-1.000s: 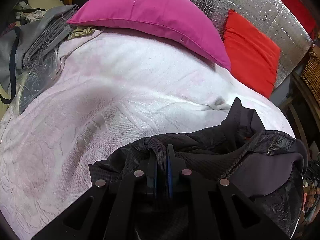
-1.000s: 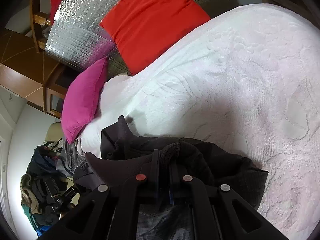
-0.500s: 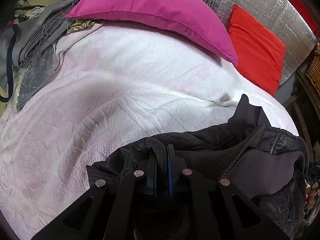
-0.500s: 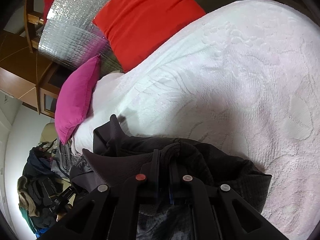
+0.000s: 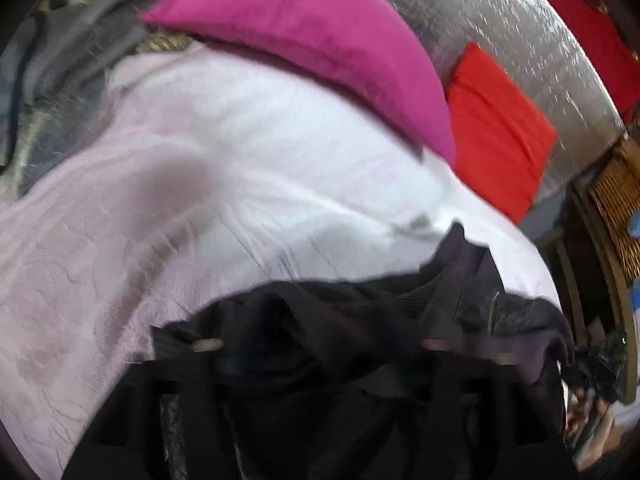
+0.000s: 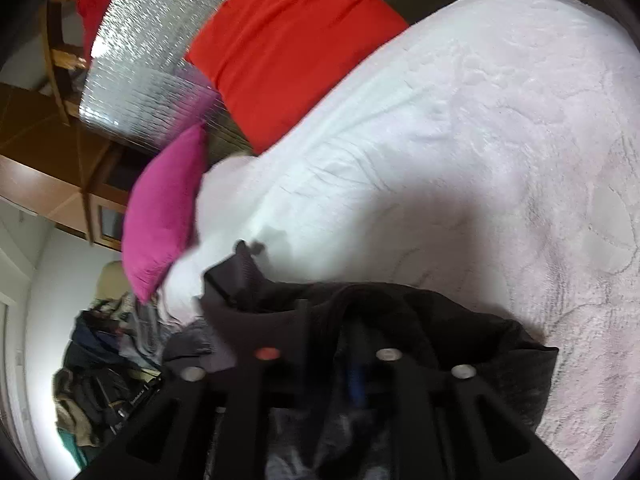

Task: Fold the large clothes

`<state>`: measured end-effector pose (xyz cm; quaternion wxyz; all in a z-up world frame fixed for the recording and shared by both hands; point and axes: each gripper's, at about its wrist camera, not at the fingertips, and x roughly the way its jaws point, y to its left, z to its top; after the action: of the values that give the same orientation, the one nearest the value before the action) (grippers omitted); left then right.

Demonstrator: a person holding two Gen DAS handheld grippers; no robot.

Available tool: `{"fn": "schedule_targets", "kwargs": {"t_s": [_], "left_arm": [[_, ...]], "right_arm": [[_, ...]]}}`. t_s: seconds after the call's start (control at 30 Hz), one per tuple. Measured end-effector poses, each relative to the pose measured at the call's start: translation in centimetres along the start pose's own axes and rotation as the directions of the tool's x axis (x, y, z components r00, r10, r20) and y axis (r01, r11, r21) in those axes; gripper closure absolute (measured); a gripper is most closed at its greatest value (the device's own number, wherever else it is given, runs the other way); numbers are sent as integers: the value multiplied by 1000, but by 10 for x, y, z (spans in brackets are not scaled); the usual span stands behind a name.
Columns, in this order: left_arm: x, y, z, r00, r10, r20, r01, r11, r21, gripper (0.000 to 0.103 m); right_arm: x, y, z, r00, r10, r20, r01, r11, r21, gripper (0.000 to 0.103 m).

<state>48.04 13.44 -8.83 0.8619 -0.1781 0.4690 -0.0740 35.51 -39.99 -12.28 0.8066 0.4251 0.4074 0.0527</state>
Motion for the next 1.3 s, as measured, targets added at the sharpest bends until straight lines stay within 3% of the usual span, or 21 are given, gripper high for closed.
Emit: {"fn": "schedule_targets", "kwargs": {"t_s": [0.03, 0.17, 0.23, 0.43, 0.63, 0.87, 0.97, 1.03, 1.1, 1.17, 1.23, 1.3], "left_arm": [[-6, 0, 1, 999, 15, 48, -14, 1000, -9, 17], [-14, 5, 7, 997, -5, 78, 8, 999, -35, 16], [-22, 10, 8, 995, -4, 96, 8, 999, -43, 16], [-73, 32, -7, 983, -4, 183, 9, 1000, -30, 16], [-141, 72, -62, 960, -16, 278, 37, 997, -72, 16], [-161, 100, -130, 969, -2, 248, 46, 984, -172, 16], [-164, 81, -139, 974, 28, 224, -5, 995, -105, 16], [-161, 50, -137, 981, 32, 191, -40, 999, 36, 16], [-157, 21, -135, 982, 50, 183, -84, 979, 184, 16], [-151, 2, -124, 983, 40, 179, -90, 955, 284, 16], [-142, -3, -104, 983, 54, 175, -106, 947, 304, 16], [-118, -3, -75, 986, 98, 132, -136, 938, 320, 16]], "right_arm": [[-5, 3, 2, 999, 37, 29, -37, 999, 4, 0], [-18, 14, 9, 995, 35, 92, -33, 999, -25, 0], [-30, 20, 11, 990, -1, 142, 10, 998, -60, 0], [-84, 40, -4, 976, -27, 217, 65, 983, -171, 0], [-156, 35, -80, 968, 25, 249, 34, 973, -230, 0], [-174, -7, -169, 982, -21, 185, 46, 990, -133, 0], [-166, 4, -176, 989, -39, 145, 64, 983, -173, 0], [-155, 31, -173, 994, -29, 106, 57, 960, -273, 0], [-144, 62, -165, 991, -71, 114, 112, 904, -413, 0], [-132, 75, -145, 988, -111, 111, 150, 876, -459, 0], [-114, 76, -115, 962, -225, 153, 271, 829, -489, 0], [-95, 69, -89, 950, -280, 135, 309, 807, -504, 0]]}}
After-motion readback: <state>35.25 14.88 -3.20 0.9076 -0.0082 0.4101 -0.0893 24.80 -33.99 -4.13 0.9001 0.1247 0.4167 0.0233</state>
